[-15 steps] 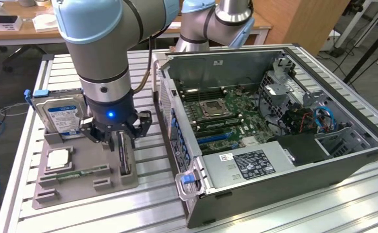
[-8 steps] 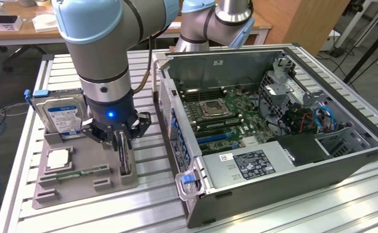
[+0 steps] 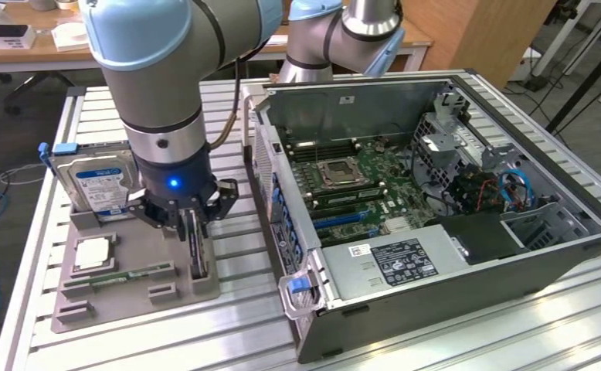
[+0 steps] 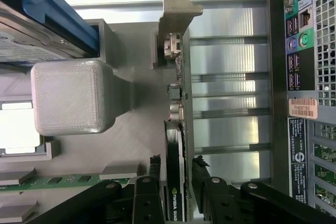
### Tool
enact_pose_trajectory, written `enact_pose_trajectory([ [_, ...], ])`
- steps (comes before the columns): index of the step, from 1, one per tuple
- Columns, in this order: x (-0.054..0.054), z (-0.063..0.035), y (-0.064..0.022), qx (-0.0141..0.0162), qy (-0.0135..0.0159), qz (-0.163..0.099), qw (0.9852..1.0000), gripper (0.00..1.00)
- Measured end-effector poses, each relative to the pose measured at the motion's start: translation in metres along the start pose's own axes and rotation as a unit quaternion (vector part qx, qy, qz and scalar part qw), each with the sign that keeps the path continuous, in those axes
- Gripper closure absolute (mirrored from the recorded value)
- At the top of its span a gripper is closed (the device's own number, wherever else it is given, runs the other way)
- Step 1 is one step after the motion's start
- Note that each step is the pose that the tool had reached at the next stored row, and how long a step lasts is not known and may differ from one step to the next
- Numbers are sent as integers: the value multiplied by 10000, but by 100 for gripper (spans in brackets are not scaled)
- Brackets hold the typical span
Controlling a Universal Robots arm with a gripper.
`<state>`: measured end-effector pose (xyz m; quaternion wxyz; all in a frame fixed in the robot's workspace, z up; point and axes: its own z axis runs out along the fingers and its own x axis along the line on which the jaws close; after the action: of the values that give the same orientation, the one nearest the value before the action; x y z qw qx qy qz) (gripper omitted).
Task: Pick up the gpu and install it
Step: 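Pick up the gpu and move the gpu toward the slot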
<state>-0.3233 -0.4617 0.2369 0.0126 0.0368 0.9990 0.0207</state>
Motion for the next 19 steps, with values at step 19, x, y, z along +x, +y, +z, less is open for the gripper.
enact_pose_trajectory([
  [19,1,-1,0,0,1,0,10000,74],
])
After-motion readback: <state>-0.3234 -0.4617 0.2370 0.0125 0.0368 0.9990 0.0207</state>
